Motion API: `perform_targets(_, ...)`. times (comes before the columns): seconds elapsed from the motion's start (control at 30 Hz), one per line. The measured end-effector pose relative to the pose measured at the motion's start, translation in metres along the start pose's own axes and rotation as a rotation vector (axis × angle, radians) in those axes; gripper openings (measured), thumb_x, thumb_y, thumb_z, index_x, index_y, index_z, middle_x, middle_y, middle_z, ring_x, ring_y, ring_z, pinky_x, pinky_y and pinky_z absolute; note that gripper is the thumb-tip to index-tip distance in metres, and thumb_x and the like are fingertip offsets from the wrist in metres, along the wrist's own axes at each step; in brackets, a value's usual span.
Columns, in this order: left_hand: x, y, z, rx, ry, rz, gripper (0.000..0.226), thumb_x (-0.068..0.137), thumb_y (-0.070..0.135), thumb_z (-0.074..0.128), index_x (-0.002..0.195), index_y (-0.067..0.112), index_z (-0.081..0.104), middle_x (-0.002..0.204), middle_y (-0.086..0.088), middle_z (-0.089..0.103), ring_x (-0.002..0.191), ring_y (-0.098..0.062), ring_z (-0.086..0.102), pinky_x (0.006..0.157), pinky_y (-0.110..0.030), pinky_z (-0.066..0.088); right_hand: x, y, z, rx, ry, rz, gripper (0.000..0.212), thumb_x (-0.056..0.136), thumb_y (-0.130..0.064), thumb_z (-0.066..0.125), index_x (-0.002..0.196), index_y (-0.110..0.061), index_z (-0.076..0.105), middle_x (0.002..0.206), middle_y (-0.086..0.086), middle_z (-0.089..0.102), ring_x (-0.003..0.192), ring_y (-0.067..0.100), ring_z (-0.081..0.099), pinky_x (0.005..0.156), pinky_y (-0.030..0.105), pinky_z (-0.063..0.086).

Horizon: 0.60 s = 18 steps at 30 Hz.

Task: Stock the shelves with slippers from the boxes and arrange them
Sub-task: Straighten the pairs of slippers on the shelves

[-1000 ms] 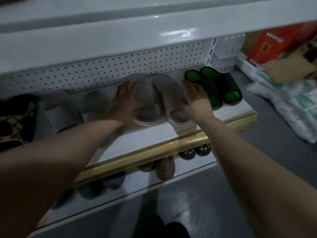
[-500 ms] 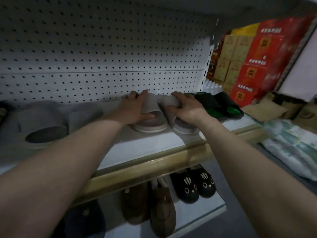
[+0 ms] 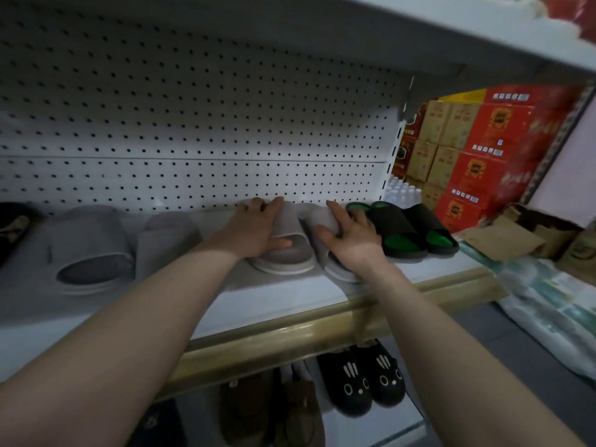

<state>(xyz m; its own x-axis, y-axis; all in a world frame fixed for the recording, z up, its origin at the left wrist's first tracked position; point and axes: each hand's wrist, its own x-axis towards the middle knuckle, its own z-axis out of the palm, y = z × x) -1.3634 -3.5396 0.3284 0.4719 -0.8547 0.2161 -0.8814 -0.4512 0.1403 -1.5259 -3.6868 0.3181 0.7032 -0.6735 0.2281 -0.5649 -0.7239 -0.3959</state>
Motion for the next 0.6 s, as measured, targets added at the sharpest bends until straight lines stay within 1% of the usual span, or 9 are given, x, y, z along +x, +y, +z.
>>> perform_targets(0.17, -0.010, 0.005, -0.001, -0.006, -0.020, 0.016, 0.097, 0.079, 0.073, 0.053, 0.152, 0.031, 0.005, 0.149, -0.016, 0.027, 0.131, -0.044, 0.031, 0.109, -0.050, 0.031, 0.000, 0.001, -0.002, 0.007, 0.003, -0.004, 0.066, 0.093, -0.065, 0.042, 0.152, -0.048, 0.018, 0.160, 0.007, 0.021, 0.144, 0.041, 0.022, 0.116, 0.052, 0.024)
perform_targets(0.43, -0.028, 0.026, 0.003, -0.021, 0.017, -0.010, 0.100, 0.080, 0.067, 0.059, 0.153, 0.032, 0.002, 0.151, -0.010, 0.025, 0.131, -0.039, 0.029, 0.108, -0.045, 0.032, 0.002, 0.000, -0.004, 0.015, -0.022, 0.013, 0.068, 0.090, -0.068, 0.043, 0.150, -0.050, 0.020, 0.159, 0.005, 0.022, 0.143, 0.040, 0.024, 0.115, 0.052, 0.026)
perform_targets(0.5, -0.029, 0.027, 0.004, -0.056, 0.018, -0.012, 0.101, 0.081, 0.065, 0.060, 0.153, 0.032, -0.002, 0.154, -0.008, 0.020, 0.136, -0.038, 0.024, 0.112, -0.045, 0.028, 0.002, 0.000, -0.004, 0.020, -0.035, 0.014, 0.068, 0.089, -0.068, 0.044, 0.150, -0.050, 0.020, 0.159, 0.005, 0.021, 0.144, 0.039, 0.024, 0.115, 0.052, 0.027)
perform_targets(0.6, -0.032, 0.028, 0.006, -0.158, 0.012, -0.052, 0.105, 0.080, 0.062, 0.063, 0.153, 0.035, -0.008, 0.161, -0.004, 0.002, 0.146, -0.036, 0.006, 0.117, -0.049, 0.019, 0.001, 0.001, -0.006, 0.068, -0.062, 0.001, 0.071, 0.089, -0.067, 0.047, 0.152, -0.048, 0.019, 0.160, 0.007, 0.018, 0.144, 0.036, 0.028, 0.115, 0.047, 0.031)
